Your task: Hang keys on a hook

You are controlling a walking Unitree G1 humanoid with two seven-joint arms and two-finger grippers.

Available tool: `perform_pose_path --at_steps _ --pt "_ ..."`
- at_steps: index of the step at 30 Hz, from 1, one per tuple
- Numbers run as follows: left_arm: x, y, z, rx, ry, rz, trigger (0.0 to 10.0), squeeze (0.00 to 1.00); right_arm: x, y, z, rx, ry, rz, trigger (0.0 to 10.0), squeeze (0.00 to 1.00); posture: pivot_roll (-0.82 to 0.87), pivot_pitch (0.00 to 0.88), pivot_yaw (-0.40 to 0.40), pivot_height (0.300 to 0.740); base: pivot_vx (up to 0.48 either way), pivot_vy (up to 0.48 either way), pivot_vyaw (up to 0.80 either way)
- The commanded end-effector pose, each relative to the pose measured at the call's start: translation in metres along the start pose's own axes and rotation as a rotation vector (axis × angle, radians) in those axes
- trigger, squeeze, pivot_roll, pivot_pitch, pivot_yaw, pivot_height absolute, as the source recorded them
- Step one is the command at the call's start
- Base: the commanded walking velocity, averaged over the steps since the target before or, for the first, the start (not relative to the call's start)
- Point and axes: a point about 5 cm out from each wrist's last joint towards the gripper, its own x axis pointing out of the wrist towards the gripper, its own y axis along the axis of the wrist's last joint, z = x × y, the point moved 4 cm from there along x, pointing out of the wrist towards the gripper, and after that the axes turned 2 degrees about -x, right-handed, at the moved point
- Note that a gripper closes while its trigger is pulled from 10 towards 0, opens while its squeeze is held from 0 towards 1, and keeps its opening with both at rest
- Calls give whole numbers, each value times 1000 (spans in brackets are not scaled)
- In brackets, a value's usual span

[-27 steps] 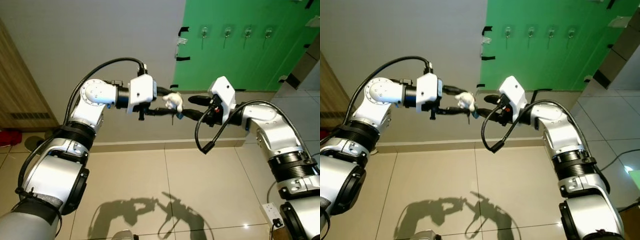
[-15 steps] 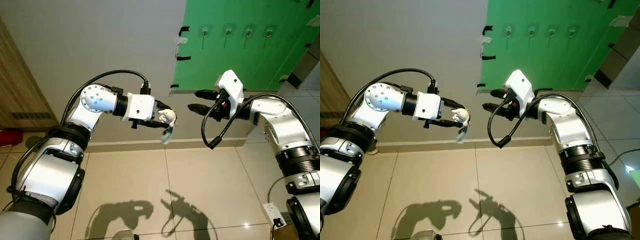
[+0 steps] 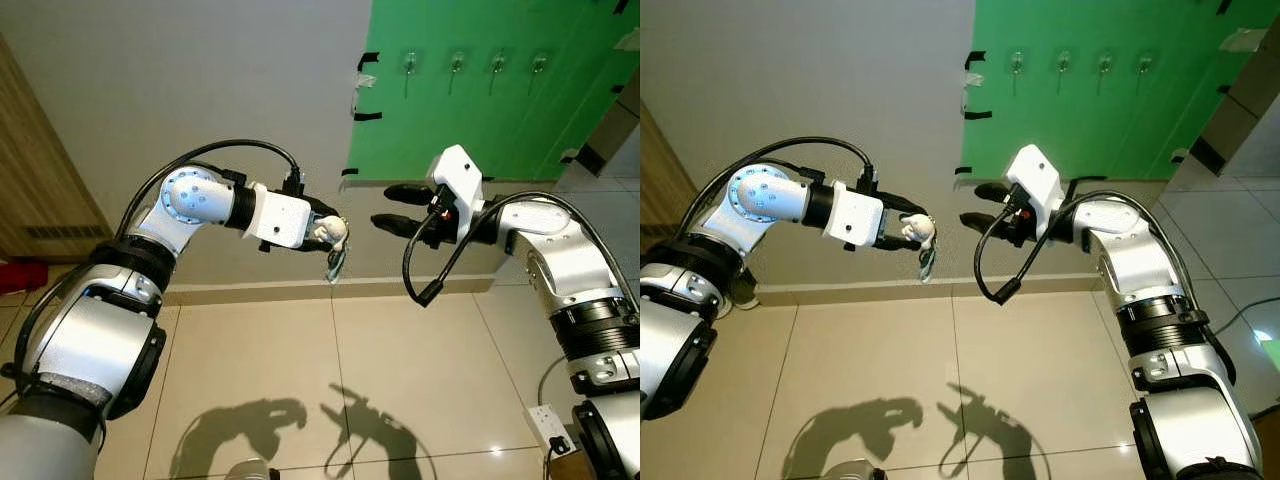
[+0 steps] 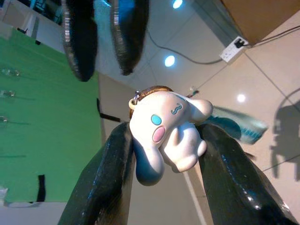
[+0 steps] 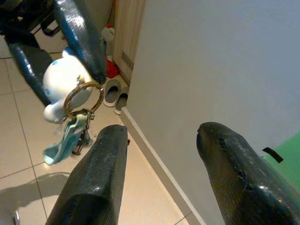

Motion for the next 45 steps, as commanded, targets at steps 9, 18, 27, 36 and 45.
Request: perform_pose_path --at_steps 9,18,27,36,45 --pt "-1 -1 -11 -3 40 -30 10000 0 11 7 -23 8 37 37 10000 0 25 0 34 740 0 0 0" --pt "-2 -6 -19 -58 86 -56 10000 0 16 10 -36 45 9 70 10000 0 20 0 40 740 0 0 0" --pt "-1 -6 -20 -77 92 -58 10000 0 24 12 -39 94 -73 106 10000 0 12 0 52 740 0 0 0" --pt "-1 -8 -17 -88 82 -61 10000 0 33 8 -32 86 -182 101 10000 0 13 0 59 740 0 0 0" --pt "-2 -10 -14 -95 76 -66 10000 0 33 -2 -27 44 -220 53 10000 0 14 0 59 740 0 0 0"
